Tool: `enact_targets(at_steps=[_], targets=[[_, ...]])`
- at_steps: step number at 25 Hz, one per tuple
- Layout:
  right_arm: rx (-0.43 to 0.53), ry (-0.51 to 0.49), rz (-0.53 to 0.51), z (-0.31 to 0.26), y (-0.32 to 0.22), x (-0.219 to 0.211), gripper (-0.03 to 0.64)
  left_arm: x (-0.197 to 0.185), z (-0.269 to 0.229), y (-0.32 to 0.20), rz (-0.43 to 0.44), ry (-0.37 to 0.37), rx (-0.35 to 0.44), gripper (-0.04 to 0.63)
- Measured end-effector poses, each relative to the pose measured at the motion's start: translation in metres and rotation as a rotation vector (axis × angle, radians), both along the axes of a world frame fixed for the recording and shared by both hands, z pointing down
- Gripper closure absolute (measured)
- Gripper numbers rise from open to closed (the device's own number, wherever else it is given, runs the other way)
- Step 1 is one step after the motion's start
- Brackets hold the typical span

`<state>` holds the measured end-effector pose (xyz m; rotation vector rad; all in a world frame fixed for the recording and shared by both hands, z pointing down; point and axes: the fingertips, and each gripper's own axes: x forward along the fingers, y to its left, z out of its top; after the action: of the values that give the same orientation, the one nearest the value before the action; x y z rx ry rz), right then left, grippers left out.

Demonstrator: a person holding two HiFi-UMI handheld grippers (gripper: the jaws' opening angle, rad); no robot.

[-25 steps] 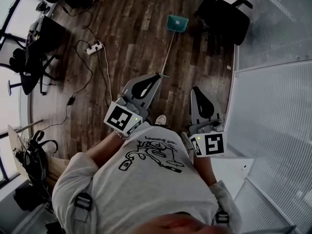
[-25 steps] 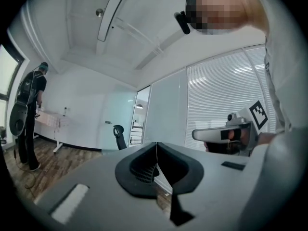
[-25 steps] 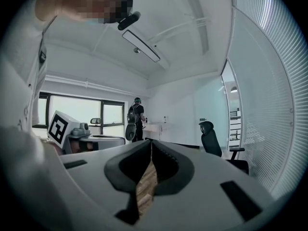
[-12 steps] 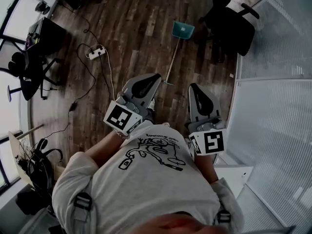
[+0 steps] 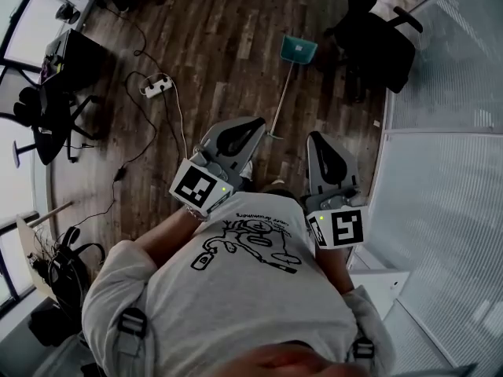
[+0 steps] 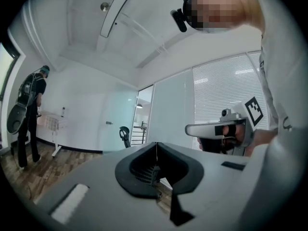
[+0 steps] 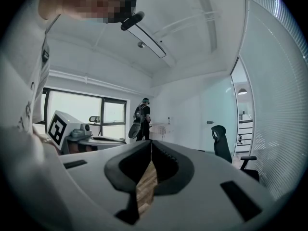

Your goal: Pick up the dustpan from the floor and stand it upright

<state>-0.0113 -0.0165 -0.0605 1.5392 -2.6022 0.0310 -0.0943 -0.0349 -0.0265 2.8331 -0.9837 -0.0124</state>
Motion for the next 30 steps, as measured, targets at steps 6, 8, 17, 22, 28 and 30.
enact_targets(at_steps=[6, 8, 17, 22, 28, 30], targets=[[0.01, 0.011, -0.015, -0.01, -0.011, 0.023, 0.607, 0.017, -0.01, -0.014, -0.037, 0.008, 0.007, 0.592], [0.013, 0.02, -0.008, -0.01, -0.006, 0.03, 0.609, 0.022, -0.012, -0.011, -0.033, 0.01, 0.02, 0.592], [-0.03, 0.025, 0.004, 0.012, -0.017, 0.072, 0.607, 0.065, 0.01, -0.024, 0.006, -0.021, -0.01, 0.592], [-0.064, 0.028, 0.0, 0.03, -0.009, 0.068, 0.609, 0.062, 0.028, -0.019, 0.013, -0.045, -0.054, 0.592], [-0.116, 0.029, -0.003, 0.071, -0.018, 0.076, 0.607, 0.067, 0.066, -0.029, 0.021, -0.078, -0.086, 0.592], [-0.129, 0.032, -0.002, 0.087, -0.024, 0.078, 0.607, 0.071, 0.082, -0.034, 0.029, -0.086, -0.098, 0.592]])
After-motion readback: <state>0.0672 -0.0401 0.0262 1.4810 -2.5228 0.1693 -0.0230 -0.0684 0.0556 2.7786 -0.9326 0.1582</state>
